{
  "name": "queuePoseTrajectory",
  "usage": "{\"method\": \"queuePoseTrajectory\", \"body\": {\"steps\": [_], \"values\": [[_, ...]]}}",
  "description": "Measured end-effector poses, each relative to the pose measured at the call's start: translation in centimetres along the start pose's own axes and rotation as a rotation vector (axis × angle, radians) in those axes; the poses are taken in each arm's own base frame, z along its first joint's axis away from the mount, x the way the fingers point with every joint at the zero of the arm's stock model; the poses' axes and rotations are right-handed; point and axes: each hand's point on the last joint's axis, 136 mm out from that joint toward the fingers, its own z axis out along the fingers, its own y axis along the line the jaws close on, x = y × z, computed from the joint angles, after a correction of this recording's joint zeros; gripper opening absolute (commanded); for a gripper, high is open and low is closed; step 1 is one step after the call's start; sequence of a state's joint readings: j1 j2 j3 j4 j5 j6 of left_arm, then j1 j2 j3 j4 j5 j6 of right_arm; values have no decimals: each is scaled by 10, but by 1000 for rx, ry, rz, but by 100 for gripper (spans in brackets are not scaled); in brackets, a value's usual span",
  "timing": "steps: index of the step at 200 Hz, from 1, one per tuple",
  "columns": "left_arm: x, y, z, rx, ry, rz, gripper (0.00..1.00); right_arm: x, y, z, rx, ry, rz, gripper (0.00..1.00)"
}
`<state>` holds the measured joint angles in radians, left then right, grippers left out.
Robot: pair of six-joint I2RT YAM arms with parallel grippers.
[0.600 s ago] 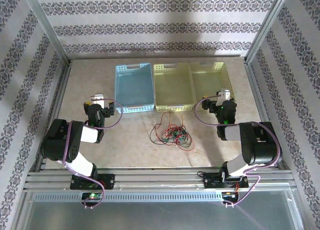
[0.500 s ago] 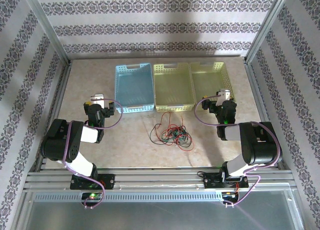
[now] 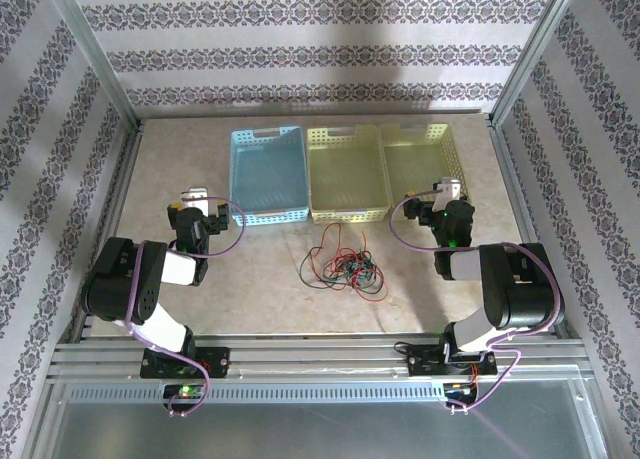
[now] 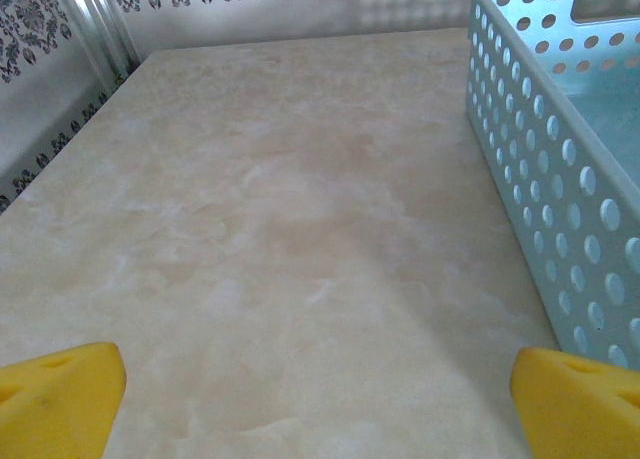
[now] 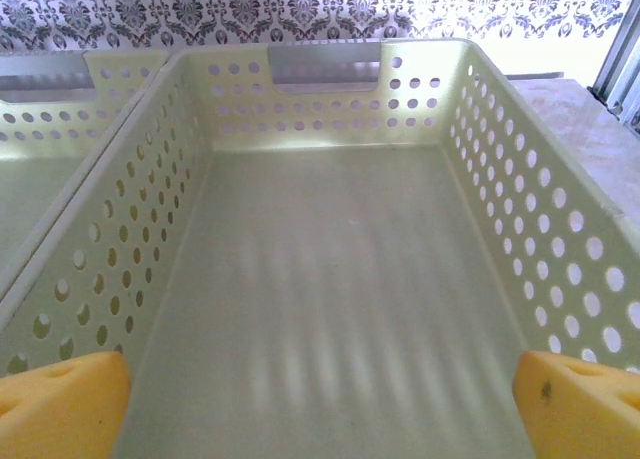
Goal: Untangle the cables
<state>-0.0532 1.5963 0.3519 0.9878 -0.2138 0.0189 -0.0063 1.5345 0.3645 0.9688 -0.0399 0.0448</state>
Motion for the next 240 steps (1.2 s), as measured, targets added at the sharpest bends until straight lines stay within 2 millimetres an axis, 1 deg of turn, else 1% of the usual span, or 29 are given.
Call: {"method": "queuePoseTrajectory", "body": {"steps": [133, 179, 195, 202, 210, 222, 231, 236, 240], "values": [[0, -3, 0, 16, 0, -1, 99, 0, -1, 0, -2, 0, 3, 98], [0, -3, 0, 21, 0, -4, 99, 0, -4, 0, 3, 0, 9, 98], [0, -4, 0, 26, 2, -4, 99, -2, -7, -1, 27, 37, 15, 98], [0, -6, 0, 34, 10, -1, 99, -8, -9, -2, 45, 53, 18, 98], [-2, -7, 0, 41, 25, 2, 99, -22, -11, -5, 71, 61, 38, 98], [-11, -5, -1, 34, 53, -5, 99, -54, -11, -12, 94, 20, 83, 98], [-27, -1, -2, 16, 56, -23, 99, -79, -6, -22, 100, -32, 115, 97], [-38, 1, -3, 4, 49, -37, 99, -88, -3, -27, 103, -51, 129, 96], [-47, 3, -5, -5, 36, -47, 99, -96, 3, -33, 94, -68, 140, 96]]}}
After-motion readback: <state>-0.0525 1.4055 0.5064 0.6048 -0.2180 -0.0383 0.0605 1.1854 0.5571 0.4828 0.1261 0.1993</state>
